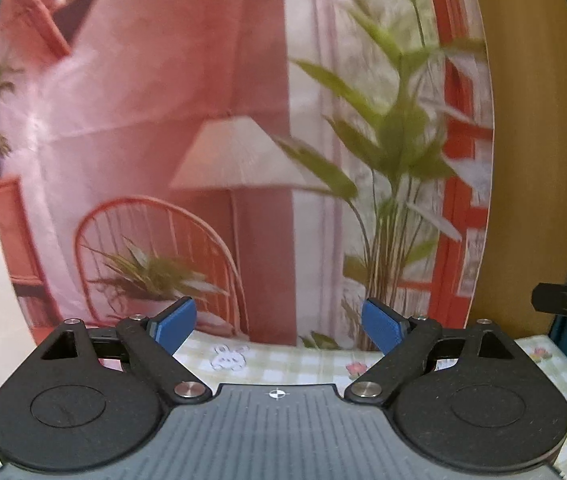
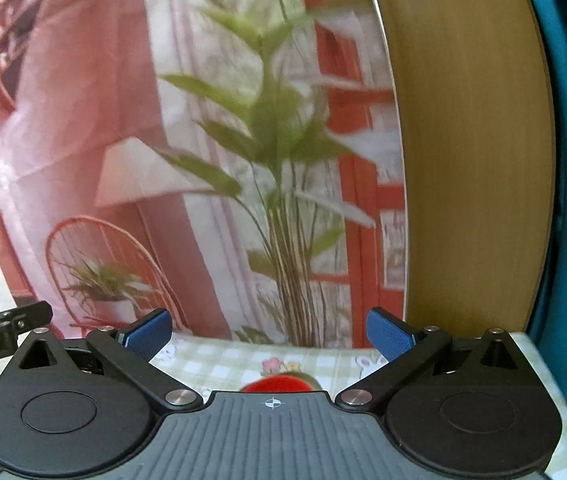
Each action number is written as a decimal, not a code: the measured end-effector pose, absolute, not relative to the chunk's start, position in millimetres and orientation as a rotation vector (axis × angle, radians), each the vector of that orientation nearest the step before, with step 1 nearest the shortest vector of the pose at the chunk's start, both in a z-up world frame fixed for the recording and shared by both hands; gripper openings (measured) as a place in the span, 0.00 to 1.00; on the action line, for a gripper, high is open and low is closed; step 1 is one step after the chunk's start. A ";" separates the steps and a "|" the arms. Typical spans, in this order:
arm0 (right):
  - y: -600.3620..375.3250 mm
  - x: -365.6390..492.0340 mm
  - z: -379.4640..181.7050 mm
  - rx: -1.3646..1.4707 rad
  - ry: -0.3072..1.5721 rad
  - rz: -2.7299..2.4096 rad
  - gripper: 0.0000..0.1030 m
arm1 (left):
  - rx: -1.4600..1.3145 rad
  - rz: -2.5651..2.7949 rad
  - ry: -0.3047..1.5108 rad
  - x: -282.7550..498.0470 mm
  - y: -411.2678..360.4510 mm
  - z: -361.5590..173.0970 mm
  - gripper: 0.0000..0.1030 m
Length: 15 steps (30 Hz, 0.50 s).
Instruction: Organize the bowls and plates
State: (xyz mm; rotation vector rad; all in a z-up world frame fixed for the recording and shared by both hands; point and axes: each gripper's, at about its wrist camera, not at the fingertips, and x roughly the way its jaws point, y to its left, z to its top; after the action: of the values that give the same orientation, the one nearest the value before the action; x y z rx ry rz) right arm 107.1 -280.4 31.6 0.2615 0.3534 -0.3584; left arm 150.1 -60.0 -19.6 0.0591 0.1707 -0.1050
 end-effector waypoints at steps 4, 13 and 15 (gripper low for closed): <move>-268.3 87.4 45.8 0.264 0.333 -0.338 1.00 | 0.026 -0.128 0.165 125.3 -52.8 -9.3 0.89; -247.9 56.0 65.0 0.234 0.299 -0.366 1.00 | 0.019 -0.146 0.155 88.4 -52.6 0.9 0.89; -245.2 49.1 68.9 0.230 0.288 -0.373 1.00 | 0.017 -0.150 0.151 81.8 -52.1 4.7 0.89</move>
State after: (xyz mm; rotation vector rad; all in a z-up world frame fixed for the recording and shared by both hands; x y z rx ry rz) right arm 49.1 -245.2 68.9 0.2300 0.2881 -0.3727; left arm 81.8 -52.1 4.7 0.0173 0.1507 -0.1498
